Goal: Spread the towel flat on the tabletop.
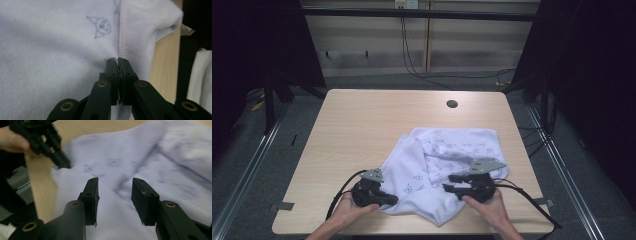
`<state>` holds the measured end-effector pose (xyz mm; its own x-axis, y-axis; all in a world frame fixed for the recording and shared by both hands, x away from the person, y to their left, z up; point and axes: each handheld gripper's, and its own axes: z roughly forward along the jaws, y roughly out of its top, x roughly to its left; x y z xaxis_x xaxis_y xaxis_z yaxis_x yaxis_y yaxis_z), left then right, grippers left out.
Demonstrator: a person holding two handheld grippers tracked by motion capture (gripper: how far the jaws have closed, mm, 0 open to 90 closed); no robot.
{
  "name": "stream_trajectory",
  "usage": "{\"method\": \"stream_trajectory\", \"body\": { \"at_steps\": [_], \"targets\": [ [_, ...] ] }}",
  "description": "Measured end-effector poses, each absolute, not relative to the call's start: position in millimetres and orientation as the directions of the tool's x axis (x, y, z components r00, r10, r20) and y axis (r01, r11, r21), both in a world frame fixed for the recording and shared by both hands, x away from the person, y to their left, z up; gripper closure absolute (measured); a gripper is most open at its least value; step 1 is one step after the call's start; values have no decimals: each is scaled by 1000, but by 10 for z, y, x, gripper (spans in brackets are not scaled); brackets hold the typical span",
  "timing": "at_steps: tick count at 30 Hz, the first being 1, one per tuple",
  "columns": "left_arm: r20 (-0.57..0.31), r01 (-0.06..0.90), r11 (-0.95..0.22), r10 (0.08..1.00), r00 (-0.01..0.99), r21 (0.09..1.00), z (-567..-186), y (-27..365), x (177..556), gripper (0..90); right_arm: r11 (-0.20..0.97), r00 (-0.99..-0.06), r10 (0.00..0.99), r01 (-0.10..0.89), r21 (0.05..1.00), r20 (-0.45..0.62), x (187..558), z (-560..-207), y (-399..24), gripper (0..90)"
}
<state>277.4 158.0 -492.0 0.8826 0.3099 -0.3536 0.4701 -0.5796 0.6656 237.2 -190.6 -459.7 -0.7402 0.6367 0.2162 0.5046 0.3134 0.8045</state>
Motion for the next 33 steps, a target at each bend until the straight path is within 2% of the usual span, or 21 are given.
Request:
{"method": "stream_trajectory", "body": {
  "at_steps": [3, 5, 7, 10, 11, 12, 13, 15, 17, 22, 25, 29, 30, 31, 32, 33],
  "targets": [
    [-376, 503, -474, 340, 862, 723, -4832, 1738, 2903, 839, 368, -796, 562, 484, 794, 225, 2338, -4644, -1554, 571],
    [-382, 544, -405, 416, 825, 735, -4834, 1912, 3058, 818, 414, -837, 501, 455, 789, 220, 2344, -4688, -1252, 541],
    [-389, 559, -377, 440, 810, 738, -4845, 1986, 3123, 817, 430, -844, 491, 449, 783, 215, 2348, -4701, -1176, 519],
    [-398, 579, -330, 477, 784, 745, -4858, 2089, 3219, 794, 485, -878, 433, 416, 769, 201, 2382, -4809, -844, 472],
    [-400, 582, -323, 482, 780, 746, -4856, 2109, 3232, 777, 538, -891, 421, 396, 744, 170, 2405, -4897, -670, 468],
    [-397, 581, -321, 485, 779, 748, -4858, 2123, 3242, 768, 550, -891, 413, 407, 729, 186, 2408, -4929, -620, 521],
    [-399, 583, -315, 488, 776, 749, -4857, 2138, 3247, 768, 550, -891, 413, 407, 729, 186, 2408, -4929, -620, 521],
    [-400, 583, -306, 490, 774, 752, -4851, 2160, 3251, 742, 571, -897, 420, 380, 728, 138, 2372, -4943, -570, 792],
    [-407, 585, -291, 490, 770, 757, -4843, 2176, 3255, 724, 508, -887, 424, 400, 763, 182, 2377, -4858, -680, 839],
    [-426, 605, -248, 514, 744, 757, -4848, 2181, 3301, 690, 360, -843, 493, 424, 831, 216, 2359, -4531, -1147, 838],
    [-386, 585, -308, 515, 765, 750, -4820, 2069, 3302, 668, 307, -798, 565, 438, 845, 208, 2347, -4440, -1521, 844],
    [-337, 542, -384, 483, 808, 748, -4812, 1824, 3294, 665, 258, -698, 683, 506, 823, 215, 2346, -4525, -2044, 844],
    [-313, 529, -416, 483, 818, 740, -4827, 1743, 3304, 658, 221, -623, 746, 563, 796, 234, 2363, -4628, -2303, 838],
    [-272, 509, -451, 492, 827, 733, -4836, 1670, 3324, 658, 221, -623, 746, 563, 796, 234, 2363, -4628, -2303, 830],
    [-258, 503, -461, 495, 829, 731, -4848, 1609, 3345, 660, 199, -566, 789, 606, 770, 241, 2398, -4741, -2533, 815],
    [-263, 507, -470, 490, 831, 723, -4859, 1568, 3367, 660, 199, -566, 789, 606, 770, 241, 2398, -4741, -2533, 815]
  ]
}}
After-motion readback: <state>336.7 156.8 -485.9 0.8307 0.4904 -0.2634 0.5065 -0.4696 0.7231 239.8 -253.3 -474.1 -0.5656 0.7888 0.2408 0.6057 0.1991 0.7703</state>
